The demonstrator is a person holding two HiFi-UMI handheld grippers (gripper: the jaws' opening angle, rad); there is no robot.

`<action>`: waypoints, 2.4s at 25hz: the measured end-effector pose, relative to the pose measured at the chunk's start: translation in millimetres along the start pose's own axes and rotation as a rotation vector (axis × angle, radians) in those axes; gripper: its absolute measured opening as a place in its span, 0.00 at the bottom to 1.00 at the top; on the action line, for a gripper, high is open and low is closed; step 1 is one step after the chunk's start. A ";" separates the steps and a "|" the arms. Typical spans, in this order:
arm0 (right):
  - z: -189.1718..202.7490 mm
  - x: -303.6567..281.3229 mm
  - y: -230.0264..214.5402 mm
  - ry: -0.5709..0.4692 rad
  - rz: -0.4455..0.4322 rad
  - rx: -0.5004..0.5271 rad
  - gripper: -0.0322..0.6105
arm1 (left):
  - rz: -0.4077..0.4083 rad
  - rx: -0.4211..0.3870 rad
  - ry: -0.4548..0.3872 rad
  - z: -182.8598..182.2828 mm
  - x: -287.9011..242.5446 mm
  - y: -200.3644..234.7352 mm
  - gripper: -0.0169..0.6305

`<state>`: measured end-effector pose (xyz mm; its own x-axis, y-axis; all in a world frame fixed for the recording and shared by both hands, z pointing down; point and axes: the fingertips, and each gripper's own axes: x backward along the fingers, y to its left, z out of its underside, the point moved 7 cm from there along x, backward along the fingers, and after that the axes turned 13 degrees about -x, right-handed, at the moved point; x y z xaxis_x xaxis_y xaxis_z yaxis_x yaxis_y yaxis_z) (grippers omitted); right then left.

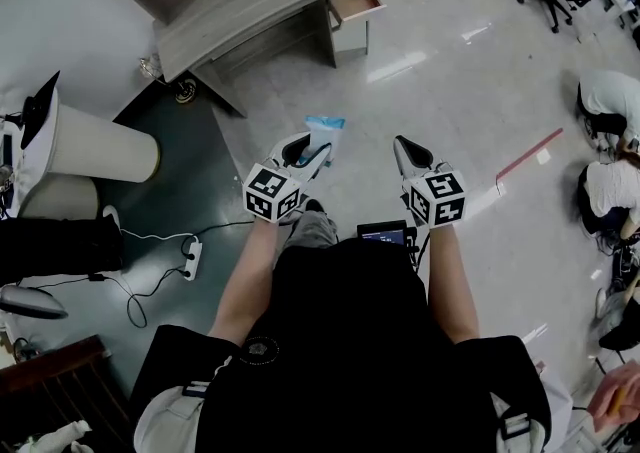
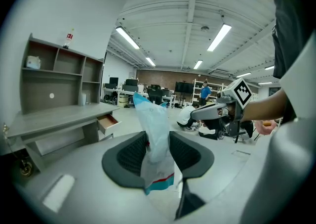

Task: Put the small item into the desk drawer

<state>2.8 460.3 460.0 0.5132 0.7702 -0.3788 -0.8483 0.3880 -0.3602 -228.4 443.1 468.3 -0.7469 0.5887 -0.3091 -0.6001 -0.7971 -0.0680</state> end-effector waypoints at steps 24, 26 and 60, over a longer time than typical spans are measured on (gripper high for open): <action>0.4 -12.1 -22.8 0.054 0.029 -0.051 0.05 | 0.043 0.035 0.025 10.3 -29.9 22.6 0.27; -6.6 -20.3 -25.1 0.055 0.033 -0.048 0.05 | 0.052 0.034 0.021 7.8 -37.0 32.0 0.27; -90.4 -166.3 -36.1 0.057 0.145 -0.045 0.05 | 0.189 0.044 -0.059 -5.9 -127.8 206.6 0.27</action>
<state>-40.1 272.4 458.9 0.3935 0.7858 -0.4773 -0.9080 0.2510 -0.3353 -255.3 202.4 488.1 -0.8619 0.4373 -0.2567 -0.4589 -0.8880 0.0282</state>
